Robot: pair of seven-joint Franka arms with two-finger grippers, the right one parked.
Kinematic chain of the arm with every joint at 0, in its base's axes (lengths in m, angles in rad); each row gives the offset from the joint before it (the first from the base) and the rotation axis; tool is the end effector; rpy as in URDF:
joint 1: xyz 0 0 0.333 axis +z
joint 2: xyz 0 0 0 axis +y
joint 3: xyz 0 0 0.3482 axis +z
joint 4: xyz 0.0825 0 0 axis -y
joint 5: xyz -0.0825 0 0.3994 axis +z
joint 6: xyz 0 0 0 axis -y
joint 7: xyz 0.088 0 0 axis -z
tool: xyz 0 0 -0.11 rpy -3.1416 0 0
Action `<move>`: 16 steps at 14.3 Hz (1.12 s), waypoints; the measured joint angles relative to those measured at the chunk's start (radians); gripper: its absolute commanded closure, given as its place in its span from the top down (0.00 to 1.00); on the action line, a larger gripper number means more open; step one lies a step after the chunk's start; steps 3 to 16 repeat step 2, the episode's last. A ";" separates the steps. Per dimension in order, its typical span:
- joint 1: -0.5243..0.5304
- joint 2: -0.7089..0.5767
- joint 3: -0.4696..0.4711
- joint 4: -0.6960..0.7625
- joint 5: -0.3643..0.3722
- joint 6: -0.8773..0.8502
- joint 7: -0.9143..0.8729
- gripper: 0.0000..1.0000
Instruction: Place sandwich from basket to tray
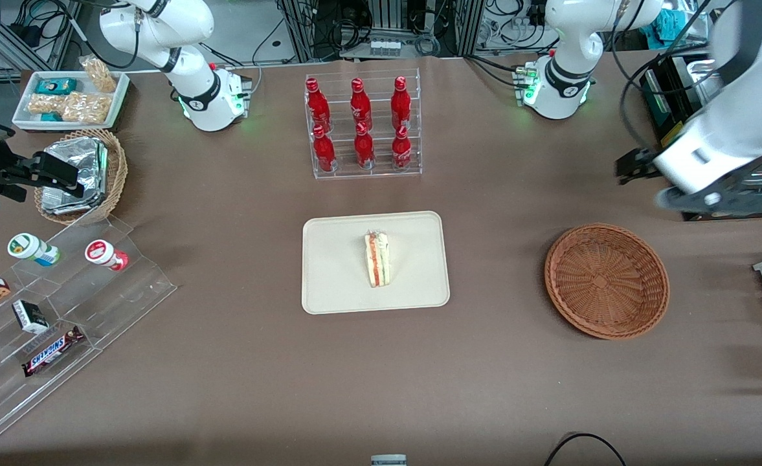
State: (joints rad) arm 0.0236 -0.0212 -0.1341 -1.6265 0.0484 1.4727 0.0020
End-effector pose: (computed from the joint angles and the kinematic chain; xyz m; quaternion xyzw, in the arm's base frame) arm 0.5470 -0.0558 0.6309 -0.9959 0.0552 0.0648 0.0292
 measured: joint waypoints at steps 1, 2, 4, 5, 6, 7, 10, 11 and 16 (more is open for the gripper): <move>0.009 -0.004 0.012 0.029 0.000 -0.002 0.001 1.00; 0.012 -0.005 0.034 0.051 0.000 -0.002 0.001 1.00; 0.012 -0.005 0.034 0.051 0.000 -0.002 0.001 1.00; 0.012 -0.005 0.034 0.051 0.000 -0.002 0.001 1.00; 0.012 -0.005 0.034 0.051 0.000 -0.002 0.001 1.00; 0.012 -0.005 0.034 0.051 0.000 -0.002 0.001 1.00; 0.012 -0.005 0.034 0.051 0.000 -0.002 0.001 1.00; 0.012 -0.005 0.034 0.051 0.000 -0.002 0.001 1.00; 0.012 -0.005 0.034 0.051 0.000 -0.002 0.001 1.00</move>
